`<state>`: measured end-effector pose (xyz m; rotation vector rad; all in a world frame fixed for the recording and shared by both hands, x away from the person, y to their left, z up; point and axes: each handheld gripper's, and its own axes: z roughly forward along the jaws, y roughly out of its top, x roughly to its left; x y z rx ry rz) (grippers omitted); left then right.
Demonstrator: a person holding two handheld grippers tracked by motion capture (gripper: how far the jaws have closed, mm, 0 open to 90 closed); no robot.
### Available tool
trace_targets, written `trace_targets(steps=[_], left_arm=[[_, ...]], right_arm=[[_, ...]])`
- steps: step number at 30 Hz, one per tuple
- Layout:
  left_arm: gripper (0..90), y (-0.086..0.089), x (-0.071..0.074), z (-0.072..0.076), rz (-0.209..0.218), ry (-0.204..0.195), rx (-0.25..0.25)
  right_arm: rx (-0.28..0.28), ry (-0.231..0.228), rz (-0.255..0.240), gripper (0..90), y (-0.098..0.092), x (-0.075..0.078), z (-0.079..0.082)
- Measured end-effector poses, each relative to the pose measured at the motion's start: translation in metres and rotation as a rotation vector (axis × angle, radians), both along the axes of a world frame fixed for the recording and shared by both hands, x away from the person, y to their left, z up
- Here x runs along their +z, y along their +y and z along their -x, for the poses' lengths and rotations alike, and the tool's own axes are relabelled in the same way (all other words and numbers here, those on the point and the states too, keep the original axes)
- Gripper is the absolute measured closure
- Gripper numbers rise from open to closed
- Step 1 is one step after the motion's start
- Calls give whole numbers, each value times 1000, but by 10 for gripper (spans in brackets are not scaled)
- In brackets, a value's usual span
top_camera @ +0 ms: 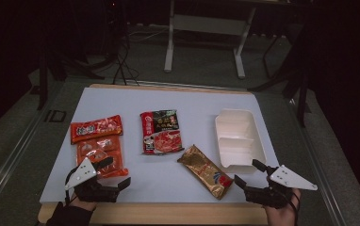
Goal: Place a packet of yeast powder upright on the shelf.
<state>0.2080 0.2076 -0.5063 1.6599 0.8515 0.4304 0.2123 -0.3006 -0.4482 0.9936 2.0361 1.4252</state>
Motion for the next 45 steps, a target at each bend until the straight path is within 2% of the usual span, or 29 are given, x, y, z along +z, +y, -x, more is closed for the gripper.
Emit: trace_targets(steps=[2, 5, 10, 13, 16, 19, 22, 23, 26, 31, 34, 39, 45], left_arm=[[13, 0, 1, 0, 3, 1, 4], [13, -1, 2, 0, 12, -11, 11], [13, -4, 2, -2, 3, -4, 11], [13, -3, 1, -3, 6, 3, 13], [13, -3, 0, -3, 10, 7, 12], [13, -2, 0, -3, 10, 4, 5], [13, -2, 0, -2, 15, 3, -8], [13, -3, 0, -2, 9, 4, -11], [13, -2, 0, 0, 18, -5, -18], [13, -3, 0, 1, 15, -7, -17], [13, -4, 1, 2, 12, -9, -19], [13, -5, 0, 1, 10, -1, -23], [13, -5, 0, 1, 2, -4, -22]], right_arm=[[3, -3, -14, 134, -1, 1, 0], [20, 2, 17, 129, -2, -1, -1], [41, 18, 5, 128, -4, -4, -4], [59, 42, 25, 114, -2, -6, -5], [78, 31, 71, 114, 4, -6, -3], [101, 54, 94, 111, 12, -4, -1], [120, 25, 125, 110, 20, 2, 3], [128, 4, 125, 110, 23, 5, 3], [143, -14, 92, 110, 28, 14, 4], [127, 2, 90, 112, 36, 27, 0], [125, -21, 92, 113, 39, 32, -2], [130, -44, 94, 127, 50, 44, -17], [136, -44, 122, 133, 65, 42, -31]])
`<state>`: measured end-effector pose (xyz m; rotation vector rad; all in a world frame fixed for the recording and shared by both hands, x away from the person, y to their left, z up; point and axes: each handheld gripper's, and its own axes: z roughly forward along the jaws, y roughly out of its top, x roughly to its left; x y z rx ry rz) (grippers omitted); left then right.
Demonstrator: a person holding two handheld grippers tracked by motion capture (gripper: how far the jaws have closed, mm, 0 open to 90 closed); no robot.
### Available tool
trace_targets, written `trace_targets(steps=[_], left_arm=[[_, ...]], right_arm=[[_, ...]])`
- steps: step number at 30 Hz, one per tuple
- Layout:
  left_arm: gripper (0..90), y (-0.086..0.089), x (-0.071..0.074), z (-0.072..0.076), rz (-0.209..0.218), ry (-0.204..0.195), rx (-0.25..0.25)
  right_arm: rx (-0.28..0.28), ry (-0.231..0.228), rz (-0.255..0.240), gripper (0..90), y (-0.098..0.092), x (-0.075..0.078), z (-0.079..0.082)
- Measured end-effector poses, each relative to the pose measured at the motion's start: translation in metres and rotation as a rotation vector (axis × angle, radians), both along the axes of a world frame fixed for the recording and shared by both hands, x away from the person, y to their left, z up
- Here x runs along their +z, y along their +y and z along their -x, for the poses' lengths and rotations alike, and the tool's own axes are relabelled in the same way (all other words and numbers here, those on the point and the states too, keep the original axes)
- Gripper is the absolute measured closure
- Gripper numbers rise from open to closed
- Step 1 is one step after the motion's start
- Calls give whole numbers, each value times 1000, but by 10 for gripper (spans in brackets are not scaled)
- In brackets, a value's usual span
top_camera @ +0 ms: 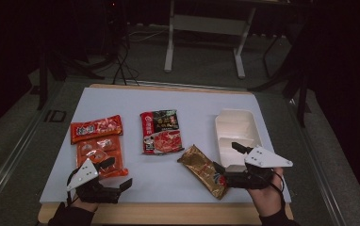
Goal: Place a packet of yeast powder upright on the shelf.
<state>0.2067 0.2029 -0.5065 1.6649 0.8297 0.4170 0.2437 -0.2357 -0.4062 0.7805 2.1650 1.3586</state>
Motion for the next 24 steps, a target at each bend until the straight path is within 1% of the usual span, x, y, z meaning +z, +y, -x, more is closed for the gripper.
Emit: trace_targets(steps=[1, 3, 5, 6, 8, 10, 12, 13, 14, 16, 17, 19, 20, 21, 22, 23, 24], left_arm=[[13, 0, 0, 0, -1, 0, -1], [13, -1, 0, 0, -3, -1, -2], [13, -1, 0, 1, -5, -3, -4], [13, -1, 0, 1, -5, -3, -4], [13, -1, 0, 0, -4, -2, -3], [13, -1, 0, 0, -2, -1, -3], [13, 0, 0, 0, -3, 0, -2], [13, 0, 0, 0, -2, 0, -3], [13, 0, 0, 0, -2, 1, -3], [13, -1, 0, 0, -7, 3, -6], [13, -1, -1, 0, -9, 5, -7], [13, -1, -1, -1, -7, 8, -9], [13, -2, -1, -1, -7, 9, -10], [13, -1, -1, -1, -8, 9, -10], [13, -2, -1, -1, -8, 9, -10], [13, -1, -1, -1, -9, 9, -10], [13, -1, -1, -1, -8, 9, -9]], right_arm=[[-2, 4, 1, 137, 2, -1, -2], [11, 18, 1, 145, 6, -2, -6], [12, 14, 12, 171, 9, -4, -10], [17, 20, 15, 173, 10, -5, -11], [28, 11, 33, 173, 13, -8, -15], [36, 20, 33, 164, 15, -10, -17], [27, 22, 45, 152, 17, -11, -20], [33, 28, 32, 134, 17, -11, -21], [28, 34, 28, 136, 18, -11, -23], [30, 51, 40, 131, 20, -11, -27], [30, 50, 46, 130, 22, -11, -29], [41, 66, 56, 126, 25, -11, -34], [44, 66, 57, 126, 27, -12, -37], [49, 74, 62, 127, 28, -12, -40], [49, 99, 77, 127, 30, -13, -44], [52, 120, 81, 128, 32, -14, -47], [65, 143, 71, 126, 34, -15, -50]])
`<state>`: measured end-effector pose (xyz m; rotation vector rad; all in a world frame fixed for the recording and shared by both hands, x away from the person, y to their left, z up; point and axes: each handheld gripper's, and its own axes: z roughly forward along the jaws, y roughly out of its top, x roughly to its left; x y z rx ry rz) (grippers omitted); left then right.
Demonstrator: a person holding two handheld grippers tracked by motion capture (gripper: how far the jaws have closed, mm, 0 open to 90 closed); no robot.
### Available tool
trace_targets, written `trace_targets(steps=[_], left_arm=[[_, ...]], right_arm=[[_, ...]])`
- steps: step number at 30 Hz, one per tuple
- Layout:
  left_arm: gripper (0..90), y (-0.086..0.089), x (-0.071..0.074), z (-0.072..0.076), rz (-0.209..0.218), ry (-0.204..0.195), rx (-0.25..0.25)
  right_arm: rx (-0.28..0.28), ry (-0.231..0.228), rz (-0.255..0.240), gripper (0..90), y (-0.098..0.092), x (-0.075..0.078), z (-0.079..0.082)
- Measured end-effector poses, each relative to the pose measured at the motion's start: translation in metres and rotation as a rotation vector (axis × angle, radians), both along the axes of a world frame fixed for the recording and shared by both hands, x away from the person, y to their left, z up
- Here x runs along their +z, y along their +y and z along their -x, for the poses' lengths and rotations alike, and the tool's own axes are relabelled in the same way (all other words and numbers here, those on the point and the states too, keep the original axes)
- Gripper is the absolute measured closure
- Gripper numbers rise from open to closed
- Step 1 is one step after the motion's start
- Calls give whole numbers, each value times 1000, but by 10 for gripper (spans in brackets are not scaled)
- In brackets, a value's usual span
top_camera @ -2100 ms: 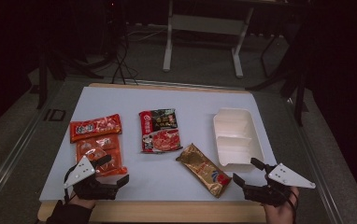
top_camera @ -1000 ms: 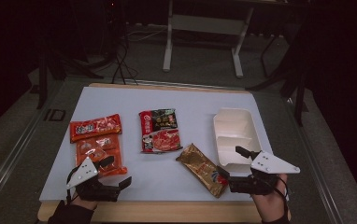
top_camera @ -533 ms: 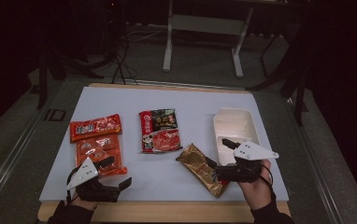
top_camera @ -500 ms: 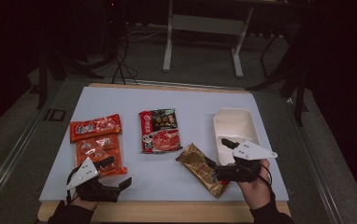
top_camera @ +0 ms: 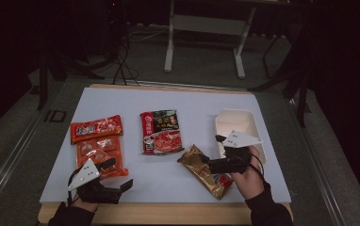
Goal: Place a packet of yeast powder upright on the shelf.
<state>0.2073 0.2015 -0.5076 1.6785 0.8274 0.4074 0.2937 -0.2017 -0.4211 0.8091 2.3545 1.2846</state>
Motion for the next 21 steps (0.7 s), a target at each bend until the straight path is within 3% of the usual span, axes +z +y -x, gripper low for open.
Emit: trace_targets(steps=[2, 8, 11, 13, 16, 17, 21], left_arm=[[13, 0, 0, 0, 0, 0, 0], [13, 0, 0, 0, -1, 3, -1], [12, 0, 0, 0, -1, 2, -2], [13, 0, -1, -1, -4, 7, -2], [12, -1, -1, -1, -8, 8, -4], [13, -1, -1, -1, -8, 5, -5], [13, 0, -1, -1, -7, 7, -4]], right_arm=[[-22, 8, 14, 117, 5, -2, -5], [-19, 61, 7, 107, 10, -9, -20], [-44, 87, 33, 131, 15, -15, -29], [-53, 136, 46, 134, 18, -21, -37], [-57, 156, 57, 135, 21, -24, -42], [-66, 182, 83, 150, 25, -28, -46], [-78, 197, 117, 181, 31, -35, -51]])
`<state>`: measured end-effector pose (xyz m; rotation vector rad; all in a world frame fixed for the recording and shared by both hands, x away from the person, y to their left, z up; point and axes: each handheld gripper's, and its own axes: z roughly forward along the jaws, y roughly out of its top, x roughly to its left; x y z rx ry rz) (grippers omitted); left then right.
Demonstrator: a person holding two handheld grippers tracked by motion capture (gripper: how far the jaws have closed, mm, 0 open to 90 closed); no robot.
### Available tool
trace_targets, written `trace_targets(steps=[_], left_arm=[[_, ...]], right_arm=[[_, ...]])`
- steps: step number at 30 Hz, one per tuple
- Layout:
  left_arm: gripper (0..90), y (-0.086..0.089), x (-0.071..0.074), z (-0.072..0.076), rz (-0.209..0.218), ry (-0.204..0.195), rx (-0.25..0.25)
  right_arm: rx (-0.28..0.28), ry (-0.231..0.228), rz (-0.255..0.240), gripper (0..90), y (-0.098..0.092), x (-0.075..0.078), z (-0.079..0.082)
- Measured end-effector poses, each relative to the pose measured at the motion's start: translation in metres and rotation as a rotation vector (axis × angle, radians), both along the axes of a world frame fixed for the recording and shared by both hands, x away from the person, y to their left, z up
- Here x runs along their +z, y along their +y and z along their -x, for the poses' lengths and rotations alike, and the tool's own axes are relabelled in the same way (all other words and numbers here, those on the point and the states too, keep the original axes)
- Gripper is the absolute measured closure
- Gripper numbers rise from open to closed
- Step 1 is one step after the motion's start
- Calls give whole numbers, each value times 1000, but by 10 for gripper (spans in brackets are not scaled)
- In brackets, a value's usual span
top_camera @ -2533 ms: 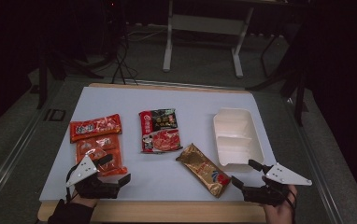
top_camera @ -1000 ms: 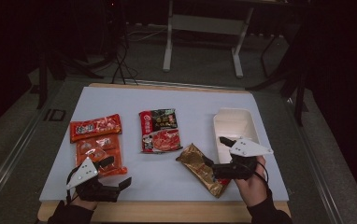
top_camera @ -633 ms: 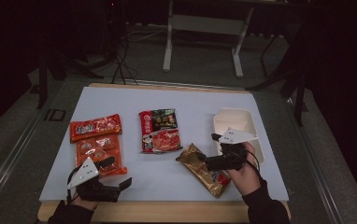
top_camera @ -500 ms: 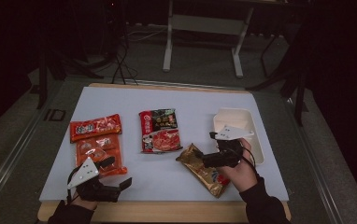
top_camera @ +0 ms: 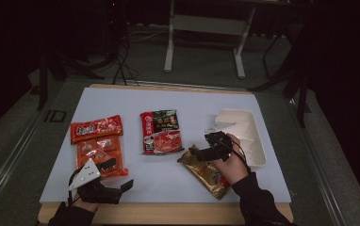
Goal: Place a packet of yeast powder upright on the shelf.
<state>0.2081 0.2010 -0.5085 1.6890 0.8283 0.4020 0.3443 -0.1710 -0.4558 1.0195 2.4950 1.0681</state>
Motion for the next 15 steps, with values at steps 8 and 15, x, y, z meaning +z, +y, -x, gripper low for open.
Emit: trace_targets(steps=[8, 15], left_arm=[[13, 0, 0, 0, -2, 2, -1], [13, 0, 0, 0, -5, 1, 1]], right_arm=[[-20, 86, 95, 275, 17, -20, -15], [-33, 113, 153, 291, 25, -32, -26]])
